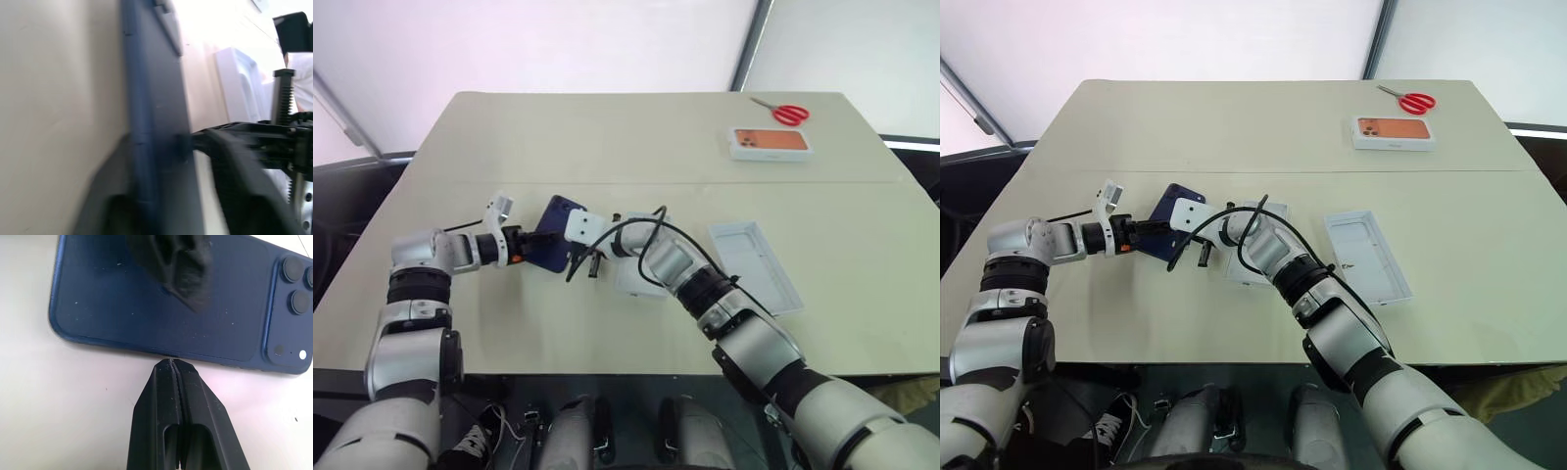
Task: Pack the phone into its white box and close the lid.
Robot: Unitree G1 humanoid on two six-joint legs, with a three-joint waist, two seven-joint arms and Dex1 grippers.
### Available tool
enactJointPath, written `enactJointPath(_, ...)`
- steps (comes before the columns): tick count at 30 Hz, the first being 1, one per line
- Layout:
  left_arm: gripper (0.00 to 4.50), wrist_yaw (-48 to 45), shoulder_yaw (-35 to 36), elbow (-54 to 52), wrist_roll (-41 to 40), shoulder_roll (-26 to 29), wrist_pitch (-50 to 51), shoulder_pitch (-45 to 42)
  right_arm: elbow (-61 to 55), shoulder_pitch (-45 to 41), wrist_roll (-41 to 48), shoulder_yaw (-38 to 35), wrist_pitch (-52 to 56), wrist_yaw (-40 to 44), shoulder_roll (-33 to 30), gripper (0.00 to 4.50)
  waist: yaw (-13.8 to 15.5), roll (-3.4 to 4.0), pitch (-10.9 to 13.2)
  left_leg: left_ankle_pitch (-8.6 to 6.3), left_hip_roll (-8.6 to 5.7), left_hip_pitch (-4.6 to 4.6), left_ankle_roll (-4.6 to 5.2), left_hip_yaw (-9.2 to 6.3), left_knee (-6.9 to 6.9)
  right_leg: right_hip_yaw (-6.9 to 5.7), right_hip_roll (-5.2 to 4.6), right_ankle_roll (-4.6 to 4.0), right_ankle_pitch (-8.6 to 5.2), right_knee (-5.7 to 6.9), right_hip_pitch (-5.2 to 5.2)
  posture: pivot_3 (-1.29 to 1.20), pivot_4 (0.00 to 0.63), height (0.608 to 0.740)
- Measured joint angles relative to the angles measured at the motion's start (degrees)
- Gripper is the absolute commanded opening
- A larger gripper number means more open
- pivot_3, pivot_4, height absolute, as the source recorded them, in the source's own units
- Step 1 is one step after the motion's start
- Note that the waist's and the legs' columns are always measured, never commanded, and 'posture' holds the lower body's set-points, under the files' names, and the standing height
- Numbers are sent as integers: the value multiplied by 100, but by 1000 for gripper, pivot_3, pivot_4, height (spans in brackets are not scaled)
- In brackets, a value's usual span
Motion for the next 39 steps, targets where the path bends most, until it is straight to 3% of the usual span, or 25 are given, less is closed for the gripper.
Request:
enactJointPath(7,719,20,123,-98,-240,-7,237,152,13,-6,-57,0,-82,-35,-34,0,-43,-4,-2,-1,-1,1,-1,-3,-2,-1,0,1,-1,-1,2,0,150,738)
enactJointPath(10,40,40,236,-196,-392,-27,421,188,21,-6,-92,0,-102,-54,-35,0,-44,-4,-3,-1,-1,2,-1,-6,-2,-2,0,1,-1,-2,5,0,150,738)
enactJointPath(16,16,347,671,-414,-682,-130,663,432,14,4,48,-130,-222,-45,-37,0,-56,-3,-3,0,-1,2,-1,-9,-2,-2,-2,1,-1,-5,8,0,150,738)
enactJointPath(21,16,839,1289,-773,-1023,-355,791,697,-464,155,827,-825,-229,273,-69,0,-72,-3,-2,0,-1,0,-1,-12,-3,-3,-1,1,0,-8,8,0,150,738)
enactJointPath(24,0,1211,1594,-1317,-1214,-642,777,966,-1162,339,1633,-1394,378,693,-164,842,-64,-4,0,5,-1,-7,9,-20,-4,-4,-2,1,0,-17,10,0,150,738)
enactJointPath(29,0,1712,2115,-1957,-1623,-1142,686,1320,-2534,824,2362,-1601,1343,1198,-698,3326,-64,-6,1,-3,1,-8,3,-23,-4,-3,-11,1,1,-23,9,0,150,738)
enactJointPath(33,0,1869,2148,-2330,-1892,-1261,826,1535,-3467,1588,2208,-973,1284,1852,-1869,3326,-54,-12,5,-7,-3,-11,9,-19,-5,-4,-16,2,1,-30,8,0,150,738)
enactJointPath(39,0,2071,2107,-2536,-2139,-1367,960,1588,-4391,2162,2267,-867,1430,2243,-2745,3326,-71,-30,22,-7,4,-11,9,-20,-4,-5,-13,2,1,-29,4,0,150,738)
